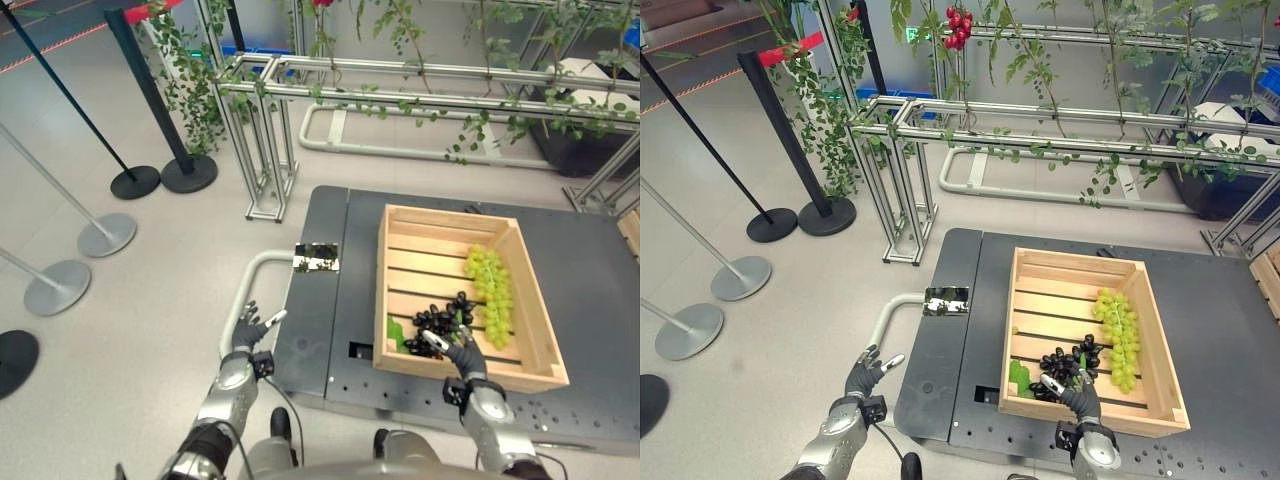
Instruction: Pick up the fruits from the basket on one side to the basket on the other side
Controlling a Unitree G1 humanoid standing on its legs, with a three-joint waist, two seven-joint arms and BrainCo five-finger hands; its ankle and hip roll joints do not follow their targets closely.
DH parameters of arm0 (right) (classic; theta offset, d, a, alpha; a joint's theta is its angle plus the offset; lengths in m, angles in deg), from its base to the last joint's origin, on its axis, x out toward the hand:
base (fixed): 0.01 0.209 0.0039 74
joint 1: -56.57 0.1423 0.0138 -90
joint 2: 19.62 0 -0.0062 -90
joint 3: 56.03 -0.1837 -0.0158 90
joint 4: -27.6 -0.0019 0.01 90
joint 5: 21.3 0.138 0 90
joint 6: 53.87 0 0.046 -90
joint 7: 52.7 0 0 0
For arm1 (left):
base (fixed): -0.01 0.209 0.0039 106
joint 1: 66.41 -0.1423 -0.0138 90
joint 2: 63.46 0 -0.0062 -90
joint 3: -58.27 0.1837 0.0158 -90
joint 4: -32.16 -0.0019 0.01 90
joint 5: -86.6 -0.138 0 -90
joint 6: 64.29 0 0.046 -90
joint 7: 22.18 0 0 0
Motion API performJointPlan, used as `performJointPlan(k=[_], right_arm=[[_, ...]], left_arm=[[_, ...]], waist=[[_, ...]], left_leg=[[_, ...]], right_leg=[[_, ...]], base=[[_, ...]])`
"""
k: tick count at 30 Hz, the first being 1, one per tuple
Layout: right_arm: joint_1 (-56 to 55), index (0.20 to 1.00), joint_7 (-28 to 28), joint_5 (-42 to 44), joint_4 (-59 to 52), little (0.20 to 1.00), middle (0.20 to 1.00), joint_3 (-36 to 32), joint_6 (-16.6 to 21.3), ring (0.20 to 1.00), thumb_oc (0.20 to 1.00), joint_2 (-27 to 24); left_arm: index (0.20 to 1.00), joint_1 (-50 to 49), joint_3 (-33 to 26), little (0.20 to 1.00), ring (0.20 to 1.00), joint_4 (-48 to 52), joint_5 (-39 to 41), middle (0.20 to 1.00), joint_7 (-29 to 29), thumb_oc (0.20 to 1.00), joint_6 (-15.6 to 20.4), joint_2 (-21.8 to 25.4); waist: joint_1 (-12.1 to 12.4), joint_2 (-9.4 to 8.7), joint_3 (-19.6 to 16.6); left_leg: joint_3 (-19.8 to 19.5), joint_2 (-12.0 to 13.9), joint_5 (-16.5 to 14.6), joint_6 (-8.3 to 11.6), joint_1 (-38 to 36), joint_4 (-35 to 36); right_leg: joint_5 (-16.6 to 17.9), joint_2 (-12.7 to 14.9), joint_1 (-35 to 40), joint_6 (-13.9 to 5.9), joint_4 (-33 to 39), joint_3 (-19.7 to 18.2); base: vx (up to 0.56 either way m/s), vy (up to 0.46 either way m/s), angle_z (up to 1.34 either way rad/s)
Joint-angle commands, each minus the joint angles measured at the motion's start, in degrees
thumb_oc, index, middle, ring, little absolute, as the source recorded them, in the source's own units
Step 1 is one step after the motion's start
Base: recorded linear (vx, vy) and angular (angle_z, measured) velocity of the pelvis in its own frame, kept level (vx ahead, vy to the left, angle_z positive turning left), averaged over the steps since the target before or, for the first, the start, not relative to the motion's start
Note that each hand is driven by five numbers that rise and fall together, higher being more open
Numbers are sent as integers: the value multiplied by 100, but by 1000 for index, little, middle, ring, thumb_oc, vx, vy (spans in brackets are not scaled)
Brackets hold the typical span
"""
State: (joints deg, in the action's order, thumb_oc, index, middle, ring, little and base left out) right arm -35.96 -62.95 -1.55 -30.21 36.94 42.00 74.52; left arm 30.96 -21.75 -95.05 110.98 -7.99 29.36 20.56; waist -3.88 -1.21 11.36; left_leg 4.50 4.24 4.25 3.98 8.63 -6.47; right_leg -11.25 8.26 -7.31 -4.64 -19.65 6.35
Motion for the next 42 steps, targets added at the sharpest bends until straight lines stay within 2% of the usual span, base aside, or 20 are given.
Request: performJointPlan(k=[1,5,12,17,18,19,20,21,24,25,26,27,28,29,30,34,36,37,41,42], right_arm=[[170,1000,41,235,-261,1000,1000,-11,231,1000,1000,-4],[175,1000,160,406,-304,1000,1000,-64,268,1000,1000,-34],[236,1000,74,-211,-533,1000,1000,-322,217,1000,1000,-373],[484,1000,-70,-1069,-530,1000,1000,-528,8,1000,1000,-903],[680,1000,-191,-1377,-412,1000,1000,-579,-94,1000,1000,-1187],[694,1000,-192,-1378,-400,1000,1000,-577,-90,1000,1000,-1192],[876,1000,-142,-1676,-303,1000,1000,-534,-191,1000,1000,-1536],[889,1000,-141,-1677,-292,1000,1000,-530,-187,1000,1000,-1543],[1260,1000,33,-2449,-196,1000,1000,-292,-448,1000,1000,-2321],[1544,1000,100,-3134,-256,1000,1000,-107,-600,1000,1000,-2843],[1565,1000,100,-3140,-244,1000,1000,-95,-599,1000,1000,-2850],[1761,1000,243,-3479,-301,1000,1000,30,-656,1000,1000,-3208],[1773,1000,244,-3481,-294,1000,1000,37,-655,1000,1000,-3212],[2060,1000,290,-3795,-250,1000,1000,241,-680,1000,1000,-3587],[2085,1000,290,-3794,-237,1000,1000,260,-678,1000,1000,-3594],[2743,1000,569,-4354,-121,1000,1000,963,-660,1000,1000,-4244],[2949,1000,617,-4413,-1,1000,1000,1177,-661,1000,1000,-4325],[3283,1000,757,-4688,110,1000,1000,1637,-628,1000,1000,-4518],[4054,1000,973,-5097,525,1000,1000,2530,-624,1000,1000,-4707],[4094,1000,969,-5092,546,1000,1000,2565,-620,1000,1000,-4701]], left_arm=[[1000,228,-87,1000,1000,379,-95,1000,101,1000,244,20],[1000,201,-112,1000,1000,389,7,1000,11,1000,271,18],[1000,166,-177,1000,1000,394,107,1000,-115,1000,265,0],[1000,154,-204,1000,1000,408,43,1000,-269,1000,215,22],[1000,144,-192,1000,1000,401,25,1000,-318,1000,215,57],[1000,151,-196,1000,1000,400,25,1000,-319,1000,214,53],[1000,144,-166,1000,1000,420,16,1000,-379,1000,210,86],[1000,149,-170,1000,1000,420,16,1000,-380,1000,209,81],[1000,110,-112,1000,1000,531,34,1000,-486,1000,172,166],[1000,55,-74,1000,1000,693,32,1000,-527,1000,165,231],[1000,57,-84,1000,1000,698,31,1000,-526,1000,161,223],[1000,31,-51,1000,1000,760,8,1000,-551,1000,152,278],[1000,34,-56,1000,1000,762,7,1000,-550,1000,150,273],[1000,19,-9,1000,1000,771,3,1000,-558,1000,155,323],[1000,22,-20,1000,1000,773,3,1000,-557,1000,153,315],[1000,44,135,1000,1000,883,5,1000,-576,1000,169,414],[1000,60,157,1000,1000,923,27,1000,-571,1000,170,427],[1000,105,224,1000,1000,986,39,1000,-564,1000,180,488],[1000,211,328,1000,1000,1173,100,1000,-532,1000,203,607],[1000,211,313,1000,1000,1173,100,1000,-532,1000,202,602]], waist=[[-100,-107,55],[-88,-113,57],[-70,-137,56],[-14,-161,113],[17,-176,159],[13,-173,165],[43,-184,228],[38,-178,229],[114,-202,359],[170,-204,437],[161,-197,438],[187,-200,508],[182,-197,509],[233,-202,585],[220,-196,585],[346,-215,733],[346,-217,773],[408,-222,862],[476,-235,1042],[462,-232,1045]], left_leg=[[-284,39,-1302,87,116,-1031],[-285,29,-1298,84,129,-1022],[-308,7,-1287,71,174,-1003],[-349,-5,-1264,67,211,-951],[-359,-20,-1241,67,240,-926],[-359,-20,-1240,67,241,-925],[-379,-29,-1208,67,308,-916],[-381,-29,-1208,67,313,-918],[-400,-45,-1155,69,431,-903],[-411,-50,-1101,70,499,-859],[-411,-50,-1100,70,502,-858],[-412,-61,-1060,69,541,-829],[-412,-61,-1058,69,542,-827],[-426,-68,-992,75,584,-749],[-428,-69,-989,75,587,-746],[-461,-75,-865,87,684,-631],[-466,-78,-850,91,704,-625],[-482,-87,-821,96,741,-622],[-510,-82,-751,111,811,-605],[-510,-82,-750,111,811,-604]], right_leg=[[203,338,273,-411,665,90],[206,341,275,-413,678,102],[231,359,237,-421,687,115],[259,368,197,-440,708,133],[283,376,176,-452,729,141],[283,375,175,-452,728,141],[317,391,114,-462,744,159],[318,390,109,-462,743,161],[367,403,-17,-473,735,174],[397,418,-97,-486,719,196],[396,417,-102,-486,715,196],[422,430,-166,-493,691,216],[422,430,-169,-493,689,216],[454,440,-231,-498,693,246],[454,440,-235,-498,692,248],[518,458,-353,-497,712,307],[533,462,-376,-498,710,316],[545,467,-420,-501,693,331],[580,475,-488,-496,688,360],[581,474,-488,-495,688,360]], base=[[0,0,0],[0,0,0],[0,0,0],[-10,-2,1],[-30,-6,5],[-83,-9,6],[-53,-3,4],[-86,-5,4],[-92,-4,11],[-74,3,9],[-82,15,8],[-31,11,3],[-72,17,3],[-42,6,2],[-74,7,4],[-40,3,10],[-24,6,16],[-26,6,4],[-27,1,3],[-56,-4,3]])
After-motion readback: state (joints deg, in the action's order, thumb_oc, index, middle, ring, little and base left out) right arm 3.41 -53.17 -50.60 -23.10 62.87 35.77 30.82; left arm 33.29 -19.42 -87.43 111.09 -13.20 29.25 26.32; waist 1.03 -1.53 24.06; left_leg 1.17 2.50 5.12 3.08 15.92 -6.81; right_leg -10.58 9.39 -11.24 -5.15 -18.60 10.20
